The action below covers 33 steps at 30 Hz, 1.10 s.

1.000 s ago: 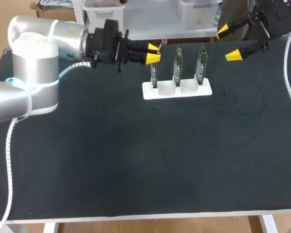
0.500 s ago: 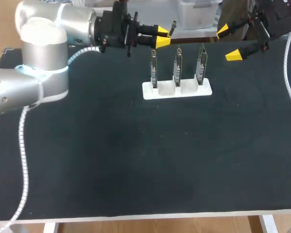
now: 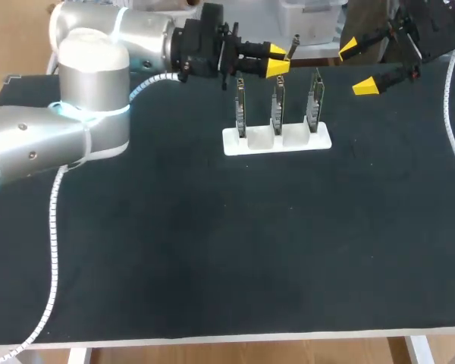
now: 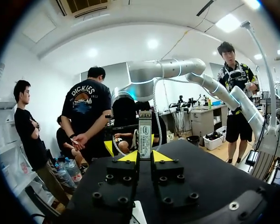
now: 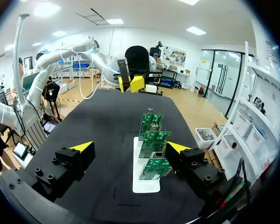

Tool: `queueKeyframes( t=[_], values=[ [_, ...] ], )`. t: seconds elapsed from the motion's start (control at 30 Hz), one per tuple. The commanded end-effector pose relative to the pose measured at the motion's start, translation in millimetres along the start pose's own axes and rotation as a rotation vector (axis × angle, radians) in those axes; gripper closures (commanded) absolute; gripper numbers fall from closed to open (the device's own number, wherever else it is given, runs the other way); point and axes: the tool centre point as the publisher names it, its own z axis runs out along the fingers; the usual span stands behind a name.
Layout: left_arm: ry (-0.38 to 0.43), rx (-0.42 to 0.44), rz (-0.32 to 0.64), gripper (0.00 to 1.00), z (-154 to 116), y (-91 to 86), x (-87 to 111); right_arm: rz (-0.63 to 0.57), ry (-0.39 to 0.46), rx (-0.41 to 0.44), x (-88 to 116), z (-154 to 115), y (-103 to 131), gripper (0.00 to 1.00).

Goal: Pick up the optical module with the left hand, and insert it into the network port with the right hand.

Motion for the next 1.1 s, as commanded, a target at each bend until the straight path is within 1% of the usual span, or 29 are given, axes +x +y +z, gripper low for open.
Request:
queueKeyframes(
  t=[0.03,0.43,1.1],
  values=[
    [-0.004,0.014,-0.003,1.0,10.9,7.8,1.5,0.0,0.0,-0.001,0.0,0.1,-0.7,0.0],
    [-0.06,0.049,0.016,1.0,29.6,15.1,1.1,0.0,0.0,-0.001,0.0,0.1,-0.7,0.0],
    [-0.057,0.05,0.017,1.0,30.4,15.3,0.2,0.0,0.0,-0.001,0.0,0.1,-0.7,0.0]
  ],
)
